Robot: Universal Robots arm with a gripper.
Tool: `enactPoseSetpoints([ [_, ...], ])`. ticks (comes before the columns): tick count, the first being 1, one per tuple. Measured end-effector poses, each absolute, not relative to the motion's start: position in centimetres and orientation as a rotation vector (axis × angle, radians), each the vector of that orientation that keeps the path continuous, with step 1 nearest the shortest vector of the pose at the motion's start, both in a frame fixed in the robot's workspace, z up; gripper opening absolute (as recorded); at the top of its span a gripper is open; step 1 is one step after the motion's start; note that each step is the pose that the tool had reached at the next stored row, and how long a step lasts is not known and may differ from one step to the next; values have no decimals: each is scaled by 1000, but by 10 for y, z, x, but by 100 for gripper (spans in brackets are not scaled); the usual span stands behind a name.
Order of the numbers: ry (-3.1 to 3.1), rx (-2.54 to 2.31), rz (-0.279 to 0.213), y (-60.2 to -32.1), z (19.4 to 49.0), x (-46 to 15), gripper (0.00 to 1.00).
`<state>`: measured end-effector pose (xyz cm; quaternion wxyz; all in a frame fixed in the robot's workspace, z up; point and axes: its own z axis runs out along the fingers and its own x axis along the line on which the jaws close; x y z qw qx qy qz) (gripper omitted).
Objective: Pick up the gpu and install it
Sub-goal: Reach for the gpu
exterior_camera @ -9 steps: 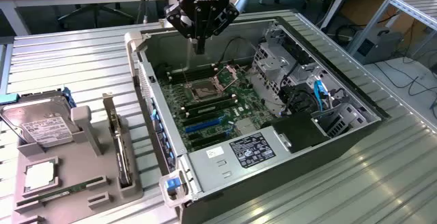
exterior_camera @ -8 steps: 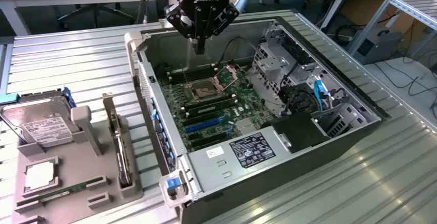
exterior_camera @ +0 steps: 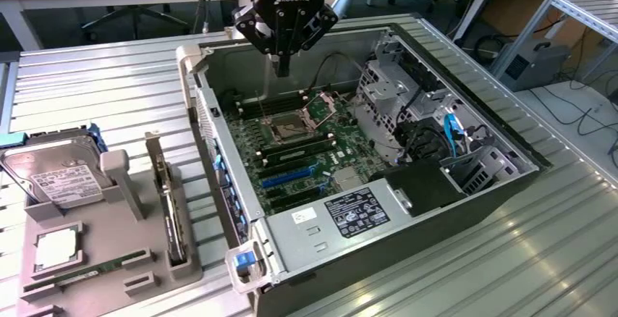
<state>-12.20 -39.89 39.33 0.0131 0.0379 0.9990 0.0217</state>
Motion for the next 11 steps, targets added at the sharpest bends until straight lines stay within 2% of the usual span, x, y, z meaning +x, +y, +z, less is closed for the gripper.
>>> enactPoseSetpoints([
  [6,3112,118,68,-399,393,-123,11],
  [11,3112,118,68,-399,393,-148,11],
])
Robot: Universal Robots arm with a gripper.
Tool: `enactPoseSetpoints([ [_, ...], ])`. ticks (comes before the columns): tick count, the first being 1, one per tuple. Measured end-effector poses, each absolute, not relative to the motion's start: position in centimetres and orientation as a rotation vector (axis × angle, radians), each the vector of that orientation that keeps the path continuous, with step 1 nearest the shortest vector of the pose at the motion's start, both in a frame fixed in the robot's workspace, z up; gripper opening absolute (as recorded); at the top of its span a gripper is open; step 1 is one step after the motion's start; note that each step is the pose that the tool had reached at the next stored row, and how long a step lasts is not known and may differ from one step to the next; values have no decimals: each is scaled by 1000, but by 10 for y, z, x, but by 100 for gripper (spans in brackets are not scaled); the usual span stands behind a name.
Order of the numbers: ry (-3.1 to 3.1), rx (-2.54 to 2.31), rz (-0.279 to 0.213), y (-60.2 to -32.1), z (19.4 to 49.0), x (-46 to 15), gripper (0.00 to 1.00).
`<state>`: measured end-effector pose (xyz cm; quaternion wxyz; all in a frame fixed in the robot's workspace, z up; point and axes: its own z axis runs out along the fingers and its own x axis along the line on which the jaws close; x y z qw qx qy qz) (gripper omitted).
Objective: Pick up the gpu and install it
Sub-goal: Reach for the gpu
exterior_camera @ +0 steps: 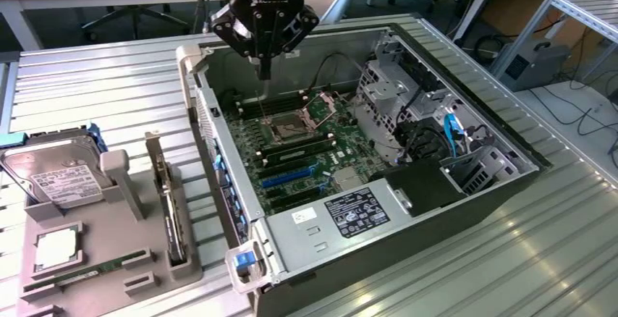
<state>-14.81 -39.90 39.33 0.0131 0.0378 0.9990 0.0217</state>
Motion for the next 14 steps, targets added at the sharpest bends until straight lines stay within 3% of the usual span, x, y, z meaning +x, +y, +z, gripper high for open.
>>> enactPoseSetpoints([
  [14,3112,118,68,-399,393,-221,11],
])
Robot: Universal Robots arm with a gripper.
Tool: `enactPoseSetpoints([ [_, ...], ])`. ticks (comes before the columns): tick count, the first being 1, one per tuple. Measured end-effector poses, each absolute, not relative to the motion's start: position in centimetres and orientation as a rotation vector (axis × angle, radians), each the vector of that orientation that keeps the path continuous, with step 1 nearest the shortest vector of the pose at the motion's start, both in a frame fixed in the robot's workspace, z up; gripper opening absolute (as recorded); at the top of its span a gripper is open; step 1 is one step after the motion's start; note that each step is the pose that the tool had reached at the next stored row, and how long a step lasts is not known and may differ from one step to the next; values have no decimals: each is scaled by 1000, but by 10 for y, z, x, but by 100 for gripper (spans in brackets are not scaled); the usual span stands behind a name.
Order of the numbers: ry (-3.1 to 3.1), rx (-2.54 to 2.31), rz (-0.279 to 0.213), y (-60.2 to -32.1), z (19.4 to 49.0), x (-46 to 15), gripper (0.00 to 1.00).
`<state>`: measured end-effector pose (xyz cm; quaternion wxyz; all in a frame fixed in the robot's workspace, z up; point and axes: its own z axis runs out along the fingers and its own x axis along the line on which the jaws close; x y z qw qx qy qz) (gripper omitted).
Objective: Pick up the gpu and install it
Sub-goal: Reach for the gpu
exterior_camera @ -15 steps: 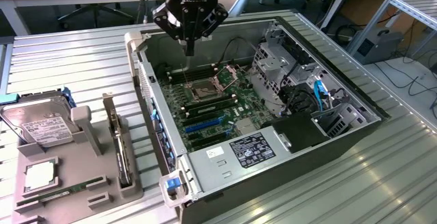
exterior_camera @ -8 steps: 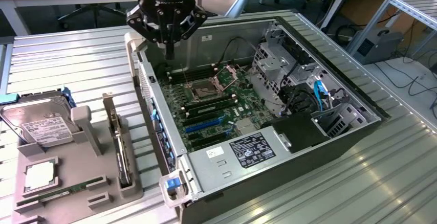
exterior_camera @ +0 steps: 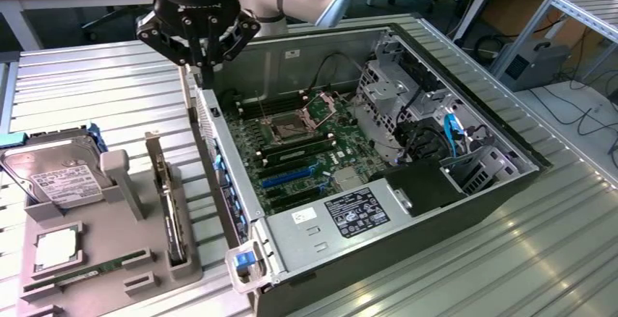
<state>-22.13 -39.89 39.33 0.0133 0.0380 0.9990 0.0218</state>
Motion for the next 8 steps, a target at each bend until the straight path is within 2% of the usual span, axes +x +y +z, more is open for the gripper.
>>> enactPoseSetpoints([
  [8,3112,119,68,-399,393,-267,11],
])
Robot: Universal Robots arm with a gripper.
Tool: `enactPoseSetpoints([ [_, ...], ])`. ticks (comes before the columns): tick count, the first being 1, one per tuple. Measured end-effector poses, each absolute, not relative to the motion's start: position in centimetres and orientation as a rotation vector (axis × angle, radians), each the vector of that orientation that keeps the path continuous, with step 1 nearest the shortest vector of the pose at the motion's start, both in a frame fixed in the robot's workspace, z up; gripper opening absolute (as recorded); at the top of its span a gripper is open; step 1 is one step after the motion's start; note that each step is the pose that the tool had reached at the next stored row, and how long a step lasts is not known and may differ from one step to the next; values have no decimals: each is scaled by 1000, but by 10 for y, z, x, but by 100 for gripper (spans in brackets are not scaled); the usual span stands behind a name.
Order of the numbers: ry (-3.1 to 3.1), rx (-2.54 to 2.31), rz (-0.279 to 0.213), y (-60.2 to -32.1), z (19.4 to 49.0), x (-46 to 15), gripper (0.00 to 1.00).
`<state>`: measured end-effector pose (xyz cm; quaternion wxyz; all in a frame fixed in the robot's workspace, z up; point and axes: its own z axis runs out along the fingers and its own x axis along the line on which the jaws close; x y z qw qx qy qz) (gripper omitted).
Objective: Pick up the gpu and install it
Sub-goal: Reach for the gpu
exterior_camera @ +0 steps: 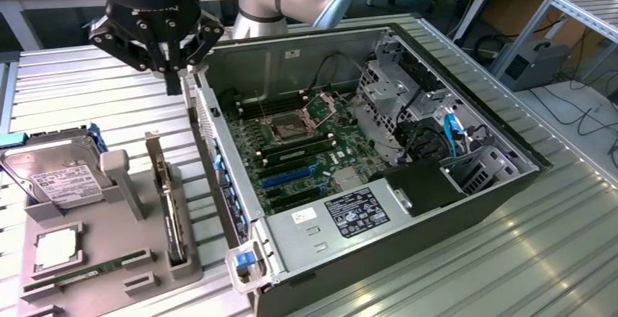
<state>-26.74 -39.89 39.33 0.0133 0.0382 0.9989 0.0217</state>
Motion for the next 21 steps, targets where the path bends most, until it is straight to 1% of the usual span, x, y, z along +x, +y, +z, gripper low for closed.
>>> enactPoseSetpoints([
  [9,3112,119,68,-399,393,-298,11],
  [21,3112,119,68,-400,393,-309,11],
])
